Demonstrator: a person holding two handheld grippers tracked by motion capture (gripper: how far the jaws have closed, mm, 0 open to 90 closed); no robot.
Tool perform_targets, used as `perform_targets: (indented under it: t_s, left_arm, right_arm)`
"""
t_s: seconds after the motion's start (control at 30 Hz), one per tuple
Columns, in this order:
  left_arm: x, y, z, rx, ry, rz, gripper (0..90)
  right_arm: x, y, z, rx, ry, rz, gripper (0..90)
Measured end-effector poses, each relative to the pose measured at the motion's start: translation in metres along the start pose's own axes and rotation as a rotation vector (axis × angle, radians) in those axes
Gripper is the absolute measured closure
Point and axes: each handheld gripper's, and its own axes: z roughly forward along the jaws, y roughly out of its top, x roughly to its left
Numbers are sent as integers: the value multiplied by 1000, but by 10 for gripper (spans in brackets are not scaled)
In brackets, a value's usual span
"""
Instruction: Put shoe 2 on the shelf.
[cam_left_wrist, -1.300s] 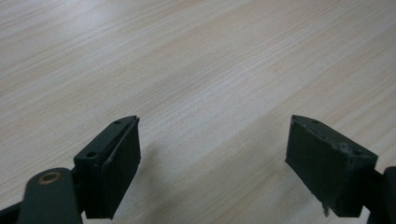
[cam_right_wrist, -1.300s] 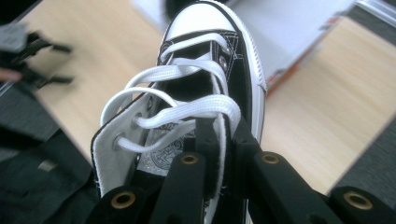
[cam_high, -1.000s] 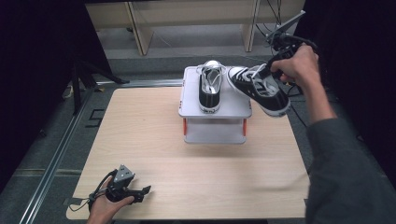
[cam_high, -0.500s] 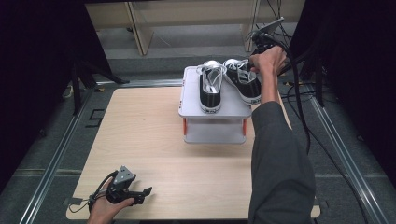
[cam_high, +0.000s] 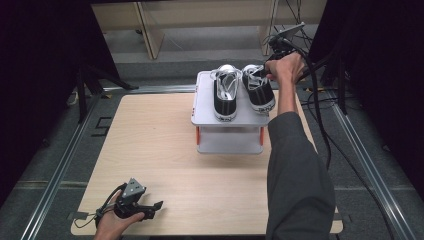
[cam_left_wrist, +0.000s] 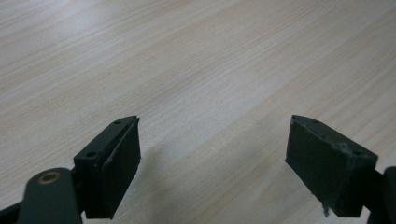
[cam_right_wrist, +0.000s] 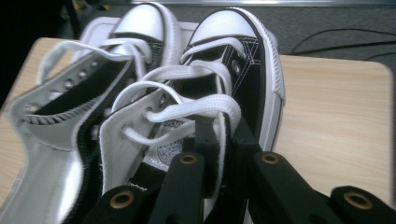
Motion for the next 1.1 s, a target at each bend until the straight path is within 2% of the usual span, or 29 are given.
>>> perform_targets:
  t_s: [0.03,0.07,0.1,0.17,0.2,0.23,0.27,0.33,0.37,0.43,0.47,0.5,0.57,0.6,0.67,0.7,0.73,0.77,0.8,0.83,0.87,0.9,0.97,1.0,1.03,1.07,1.1]
  left_arm:
    - [0,0,0,-7,-1,3,174]
    - [0,0,0,5,0,11,174]
    - [-2,-1,0,15,-2,-22,174]
    - [-3,-1,0,17,-5,-29,174]
    - [-1,0,-1,23,1,3,174]
    - [-1,0,-1,23,1,3,175]
    - [0,0,0,16,4,23,174]
    - [0,0,0,16,4,21,174]
    - [0,0,0,18,5,22,174]
    - [0,0,1,15,5,10,174]
    - [0,-1,1,11,11,5,174]
    - [0,-1,1,11,6,-11,174]
    - [0,-1,0,11,6,-7,174]
    - [1,-1,0,9,5,11,174]
    - [1,-1,0,11,3,7,174]
    - [0,-1,0,12,5,-2,174]
    - [0,-1,0,10,3,-14,174]
    - [1,-1,1,10,6,-4,174]
    - [-1,-1,1,14,7,-24,174]
    - [0,-2,1,15,12,-23,174]
    - [1,-1,1,18,14,9,174]
    - [1,-1,1,20,9,17,174]
    - [1,-1,-1,34,4,16,174]
    - [2,-1,0,29,8,23,174]
    - [2,-1,1,15,15,12,174]
    - [2,-1,1,15,15,12,174]
    - [2,-1,2,13,16,0,174]
  right_arm:
    - [1,-1,1,-5,4,-5,862]
    - [3,-3,4,-6,7,0,862]
    - [3,-4,5,-10,7,-7,860]
    - [5,-6,5,-2,9,12,856]
    - [6,-11,7,0,28,16,849]
    - [6,-11,7,0,28,16,849]
    - [7,-17,10,19,41,13,836]
    - [7,-20,12,26,50,0,829]
    - [5,-25,15,17,88,-33,797]
    - [4,-27,15,14,91,-38,786]
    - [0,-30,14,19,127,-25,695]
    - [0,-32,12,17,139,0,643]
    - [-1,-33,10,1,146,-7,607]
    - [-3,-35,8,-20,154,-30,572]
    - [-9,-41,1,-36,144,-63,500]
    - [-13,-47,-4,-33,158,-66,456]
    - [-15,-52,-8,-28,169,-58,443]
    - [-15,-52,-8,-28,169,-58,443]
    - [-20,-61,-15,-44,208,-74,401]
    - [-20,-61,-15,-44,208,-74,401]
    - [-27,-72,-21,-102,263,-91,378]
    - [-29,-78,-25,-92,287,-104,355]
    - [-30,-85,-29,-103,285,-96,356]
    - [-30,-93,-34,-85,285,-67,348]
    - [-35,-109,-40,-97,293,-108,339]
    - [-35,-109,-40,-97,293,-108,339]
    - [-38,-118,-41,-91,293,-124,330]
